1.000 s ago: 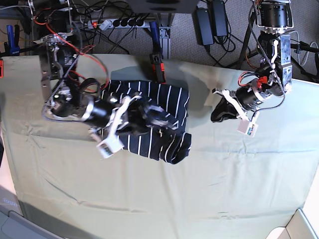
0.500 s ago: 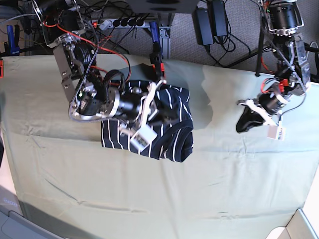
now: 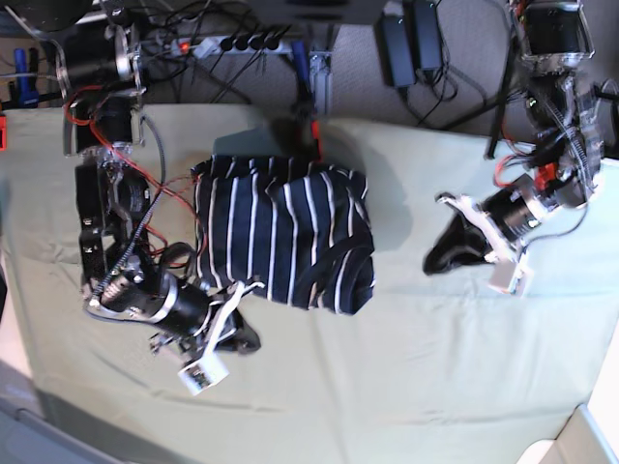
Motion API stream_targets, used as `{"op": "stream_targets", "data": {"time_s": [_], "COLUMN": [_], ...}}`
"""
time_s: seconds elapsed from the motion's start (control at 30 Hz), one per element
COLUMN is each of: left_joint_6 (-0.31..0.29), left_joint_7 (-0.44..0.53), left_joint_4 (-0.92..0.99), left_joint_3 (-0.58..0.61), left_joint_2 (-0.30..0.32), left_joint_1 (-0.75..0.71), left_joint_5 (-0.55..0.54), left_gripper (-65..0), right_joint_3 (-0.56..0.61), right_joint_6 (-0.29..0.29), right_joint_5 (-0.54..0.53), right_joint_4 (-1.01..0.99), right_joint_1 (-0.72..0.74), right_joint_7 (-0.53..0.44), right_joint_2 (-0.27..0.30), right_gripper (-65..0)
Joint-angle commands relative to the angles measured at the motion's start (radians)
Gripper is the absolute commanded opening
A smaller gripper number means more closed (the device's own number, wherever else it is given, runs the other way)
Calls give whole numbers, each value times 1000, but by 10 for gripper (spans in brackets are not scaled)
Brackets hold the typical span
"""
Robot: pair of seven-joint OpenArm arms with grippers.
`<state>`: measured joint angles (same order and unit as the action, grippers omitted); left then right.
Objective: Fold the T-shirt properly
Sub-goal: 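Open the right gripper and pull it back from the folded shirt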
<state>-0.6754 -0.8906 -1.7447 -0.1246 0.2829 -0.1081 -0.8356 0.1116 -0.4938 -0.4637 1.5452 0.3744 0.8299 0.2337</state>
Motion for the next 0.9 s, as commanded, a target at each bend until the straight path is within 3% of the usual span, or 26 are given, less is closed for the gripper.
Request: {"op": "stream_targets", "data": {"time_s": [0.0, 0.17, 0.37, 0.63, 0.87], "left_joint_6": [-23, -23, -23, -23, -23], "left_joint_7": [18, -9, -34, -30, -30], "left_joint_4": [-20, -21, -21, -21, -21], "left_joint_3": [23, 131, 145, 145, 145], "left_joint_2": [8, 8, 20, 30, 21], "left_joint_1": [10, 5, -41, -163, -183], "left_joint_5": [-4, 66, 96, 16, 13], "left_gripper": [-650, -650, -650, -650, -650], "right_joint_3": [-6, -6, -5, -5, -4], "right_joint_6": [-70, -71, -71, -71, -71], "right_joint_5": [-10, 19, 166, 116, 89], "right_joint_4": [-17, -154, -241, -269, -271], "right_joint_1": [42, 81, 96, 87, 53], "right_joint_7": [-31, -74, -135, -127, -123], "right_joint_2": [5, 5, 9, 69, 112], "right_gripper": [-650, -650, -650, -650, -650]}}
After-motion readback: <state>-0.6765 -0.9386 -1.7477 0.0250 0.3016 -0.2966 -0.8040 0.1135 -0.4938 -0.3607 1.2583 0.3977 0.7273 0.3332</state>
